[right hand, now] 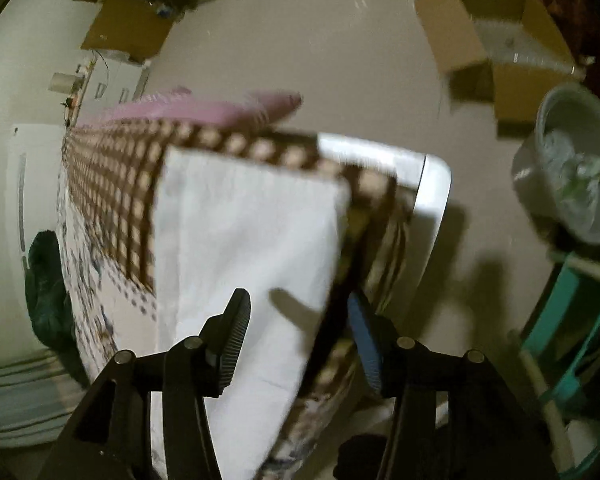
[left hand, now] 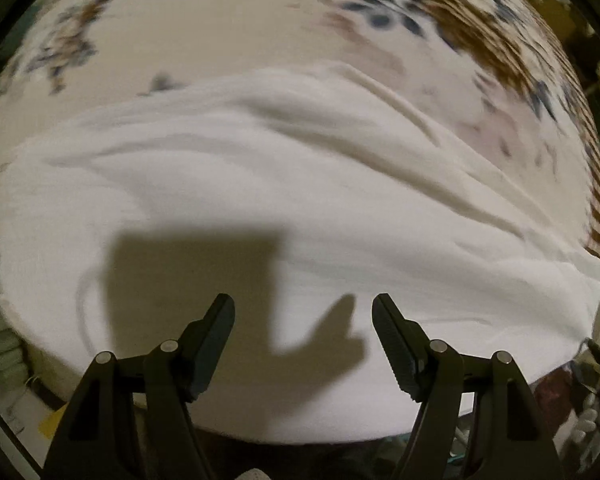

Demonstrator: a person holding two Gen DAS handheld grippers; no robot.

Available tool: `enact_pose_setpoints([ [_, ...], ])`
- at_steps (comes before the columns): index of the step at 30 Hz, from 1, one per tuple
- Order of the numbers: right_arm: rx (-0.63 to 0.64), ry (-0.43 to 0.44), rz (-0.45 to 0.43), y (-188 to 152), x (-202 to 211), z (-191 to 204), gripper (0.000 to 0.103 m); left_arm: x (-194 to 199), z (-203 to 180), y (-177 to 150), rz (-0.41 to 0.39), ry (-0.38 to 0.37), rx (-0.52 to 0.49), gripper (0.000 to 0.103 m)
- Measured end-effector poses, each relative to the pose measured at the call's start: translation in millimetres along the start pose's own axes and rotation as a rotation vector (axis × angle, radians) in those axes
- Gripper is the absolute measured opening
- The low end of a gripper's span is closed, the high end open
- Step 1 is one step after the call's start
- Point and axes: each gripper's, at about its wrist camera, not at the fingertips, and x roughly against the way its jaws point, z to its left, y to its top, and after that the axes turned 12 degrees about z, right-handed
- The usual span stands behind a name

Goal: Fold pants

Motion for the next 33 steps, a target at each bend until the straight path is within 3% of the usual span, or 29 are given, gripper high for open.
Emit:
enact_pose_setpoints([
  [3,-0.035,0.049,0.015,2.8,-25.7,-11.5,0.053,-26.8,-6.8,-1.7,0.024,0.019,-0.039,0.07],
  [6,-0.021,0.111,-0.057,2.3,-29.7,-12.3,0.057,-36.8,-0.3,-6.5,0.024,-0.024,-0.039,0.084],
  [9,0.027,0.225,-0.084,3.9,-28.3,-13.1,0.052,-44.3,1.3,-14.1,0.033,-0.062,-0.063,0.102],
  [15,0.052,0.39,-0.077,27.9,-37.2,-20.1,0.054,-57.9,0.8,-16.8,0.046,0.033,-0.066,0.103],
  [18,0.079,0.471,-0.055,38.4,-44.7,-11.5,0.054,-59.1,5.5,-26.2,0.038,0.034,-0.028,0.103],
  [21,0.139,0.441,-0.033,43.4,-57.3,10.8,0.047,-61.0,12.6,-35.2,0.031,0.035,-0.006,0.103],
  [22,0.152,0.414,-0.036,44.7,-59.7,16.2,0.024,-62.0,12.5,-38.1,0.029,0.035,-0.005,0.103],
  [23,0.158,0.377,-0.041,45.7,-61.4,22.2,0.012,-62.4,13.9,-41.9,0.031,0.034,-0.005,0.103],
  [27,0.186,0.295,-0.111,32.3,-45.6,41.1,0.01,-57.7,31.4,-43.3,0.039,0.004,-0.007,0.103],
  [28,0.2,0.287,-0.124,26.0,-39.9,47.0,0.01,-47.8,44.2,-61.3,0.03,-0.01,0.001,0.103],
  [33,0.357,0.241,-0.182,-28.4,1.4,97.6,0.01,-15.8,80.9,-82.3,-0.028,-0.075,0.037,0.103],
])
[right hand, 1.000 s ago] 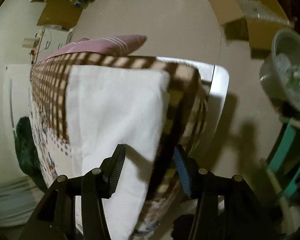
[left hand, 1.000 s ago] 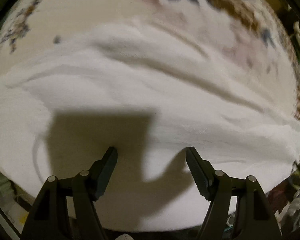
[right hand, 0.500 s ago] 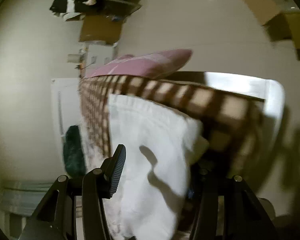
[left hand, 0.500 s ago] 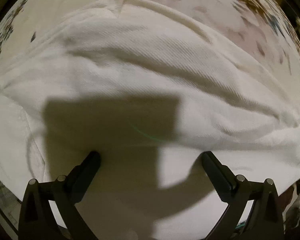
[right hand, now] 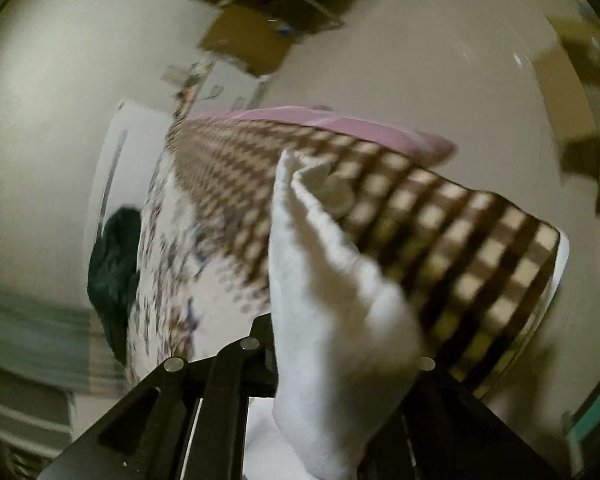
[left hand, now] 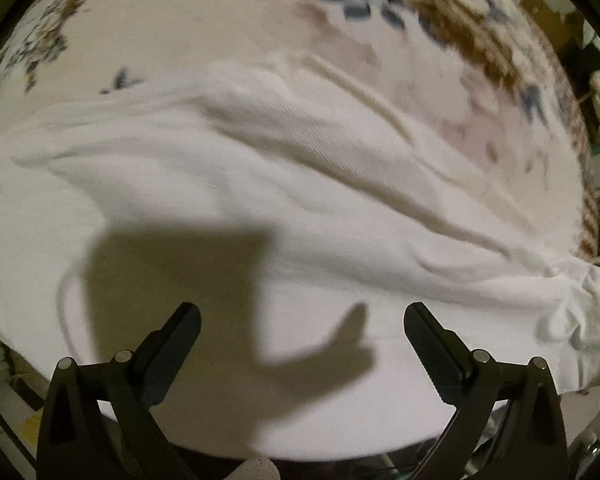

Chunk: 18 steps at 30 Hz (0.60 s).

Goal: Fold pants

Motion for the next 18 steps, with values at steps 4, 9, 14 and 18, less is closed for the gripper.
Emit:
enact_pose_setpoints([
  [4,0.163,-0.044,0.003,-33.6,7.9,69.2,0.01,27.1,29.3,-16.8,-0.031,-0.047,0.031,0.103],
  [9,0.339,-0.078,0.049,-97.6,-26.1,145.0,0.01,51.8,80.6,-58.9,-0.059,-0.087,0.087,0.103],
  [14,0.462,-0.124,0.153,-184.5,-94.0,191.9,0.01,51.1,100.8,-122.4,-0.055,-0.07,0.137,0.103],
  [18,0.575,-0.201,0.238,-258.7,-156.4,210.7,0.01,44.4,125.3,-132.7,-0.051,-0.056,0.196,0.103],
])
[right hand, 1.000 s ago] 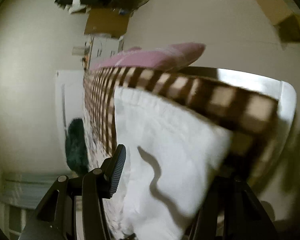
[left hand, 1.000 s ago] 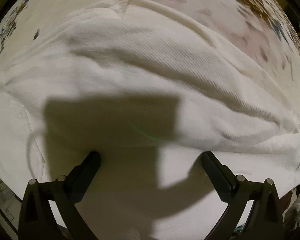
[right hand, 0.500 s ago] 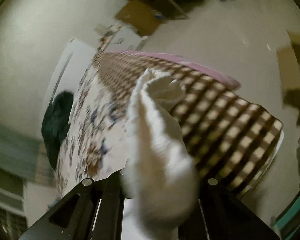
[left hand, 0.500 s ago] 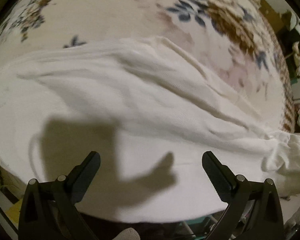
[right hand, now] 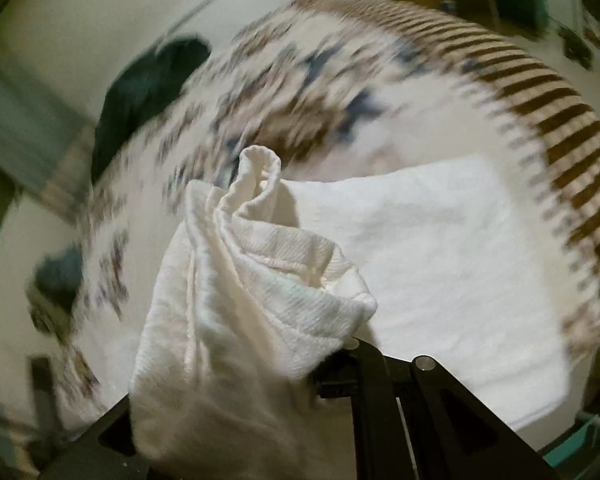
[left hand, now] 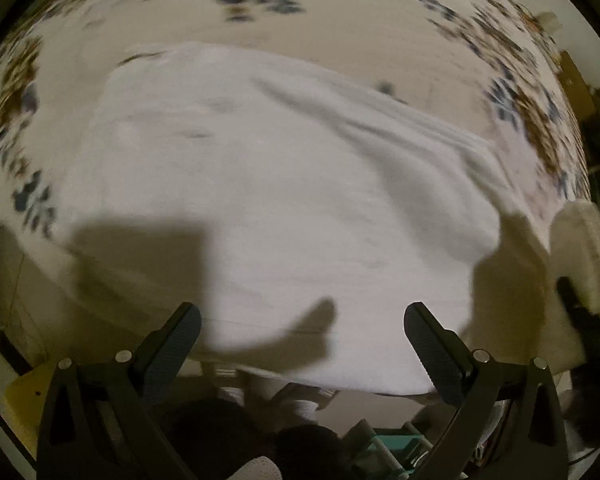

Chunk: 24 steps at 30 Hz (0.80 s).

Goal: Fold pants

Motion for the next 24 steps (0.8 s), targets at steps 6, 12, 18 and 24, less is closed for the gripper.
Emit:
enact_pose_setpoints([
  [6,0.194,-0.151,0.063,-44.5,-62.9,71.4,0.01,3.2,53.0,-6.2,-0.02,0.029,0.044,0.103],
  [12,0.178,-0.28,0.133,-51.7,-95.9,89.5,0.033,1.1,88.2,-10.9,-0.029,0.016,0.106,0.103],
  [18,0.26,-0.086,0.326,-68.8,-106.4,132.4,0.058,4.0,120.6,-23.5,-0.057,-0.038,0.209,0.103],
  [24,0.157,-0.05,0.302,-66.7,-83.0,127.3,0.058,-14.8,156.2,-34.4,-0.091,-0.227,0.419,0.103],
])
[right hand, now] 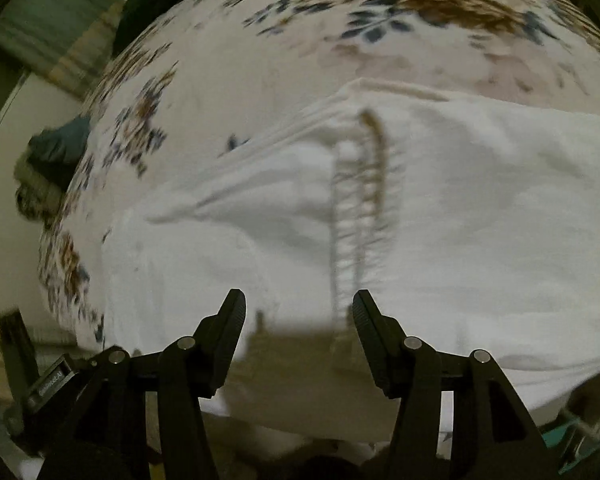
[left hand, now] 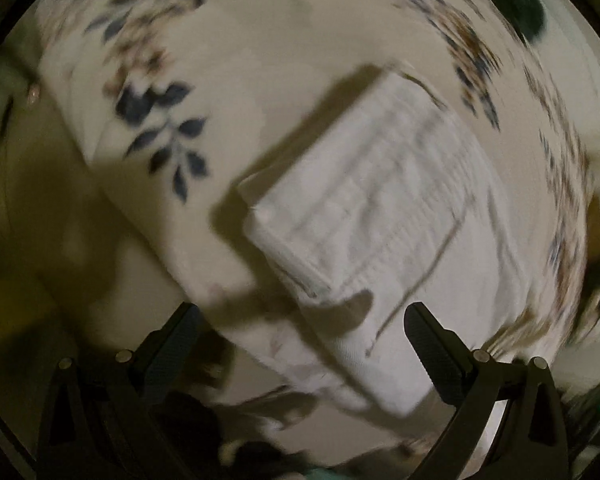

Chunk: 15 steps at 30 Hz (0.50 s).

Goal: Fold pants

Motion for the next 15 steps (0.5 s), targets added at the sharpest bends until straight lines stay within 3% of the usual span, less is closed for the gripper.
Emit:
enact_pose_setpoints([
  [3,-0.064,-0.039,0.003,4.8,3.4,-14.3,0.058,-9.6,12.8,6.3,-0.018,-0.096,0.07,0.099],
  [4,-0.083,-0.045,0.009,5.3,2.7,-19.4,0.058,-12.3,15.2,8.7,-0.035,-0.136,0.082,0.089],
  [5,-0.104,-0.053,0.016,6.2,2.0,-25.9,0.058,-11.6,16.9,11.4,-0.052,-0.15,0.083,0.068],
  [6,-0.115,-0.063,0.017,8.0,1.5,-29.1,0.058,-12.5,16.9,13.5,-0.074,-0.164,0.077,0.055],
  [7,-0.123,-0.07,0.019,9.4,0.6,-32.9,0.058,-15.3,14.9,14.5,-0.091,-0.16,0.069,0.052],
  [10,-0.137,-0.097,0.022,14.6,-2.0,-41.8,0.058,-23.3,19.4,12.9,-0.124,-0.205,0.098,0.052],
  [13,-0.142,-0.102,0.024,15.7,-2.3,-43.3,0.058,-24.5,30.0,9.7,-0.152,-0.276,0.112,0.067],
  [15,-0.146,-0.097,0.027,16.2,-2.7,-43.7,0.058,-25.2,30.7,9.9,-0.162,-0.288,0.124,0.069],
])
